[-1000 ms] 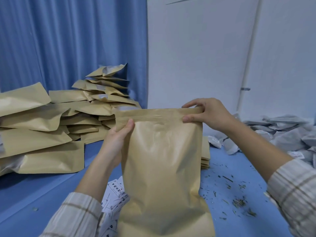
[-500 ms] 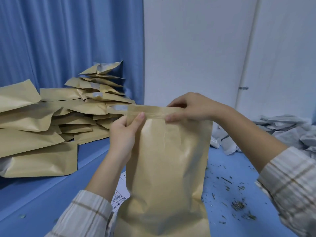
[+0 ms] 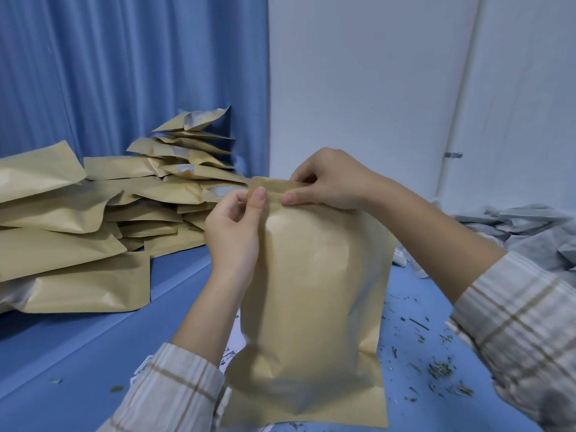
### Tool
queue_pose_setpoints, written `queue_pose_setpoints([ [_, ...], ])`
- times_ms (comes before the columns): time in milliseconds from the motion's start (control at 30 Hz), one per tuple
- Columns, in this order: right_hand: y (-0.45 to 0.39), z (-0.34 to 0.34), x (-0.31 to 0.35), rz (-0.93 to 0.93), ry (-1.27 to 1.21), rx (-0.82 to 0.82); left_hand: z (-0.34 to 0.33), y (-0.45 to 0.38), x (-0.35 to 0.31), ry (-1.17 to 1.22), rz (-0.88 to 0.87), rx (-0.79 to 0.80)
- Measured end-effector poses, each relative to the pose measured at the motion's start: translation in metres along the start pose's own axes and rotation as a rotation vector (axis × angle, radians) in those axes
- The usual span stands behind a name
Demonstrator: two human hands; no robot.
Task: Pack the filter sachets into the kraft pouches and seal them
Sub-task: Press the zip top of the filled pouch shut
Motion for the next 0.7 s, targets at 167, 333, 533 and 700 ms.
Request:
queue_pose_setpoints([
  [167,0.001,-0.002,0.004,0.014,0.073,-0.001,-0.002,0.001,0.003,-0.021,-0.016,-0.021],
  [333,-0.003,0.000,0.013,0.003,0.070,0.002,-0.008,0.000,0.004,-0.067,-0.012,-0.024],
  [533,-0.001,-0.004,0.015,0.027,0.061,0.012,-0.005,-0.001,0.005,-0.054,0.032,-0.039],
  [700,0.002,0.001,0.011,0.007,0.009,-0.057,-0.006,0.001,-0.001,-0.035,-0.007,0.009],
])
Point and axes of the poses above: each hand's wrist, its own y-axis away from the middle knuckle, its own z-axis out of the back of the hand, x = y × z, the point moved 4 cm from there along -y, towards the middle knuckle, and after that the axes turned 10 degrees about z, right-handed, at the moved point
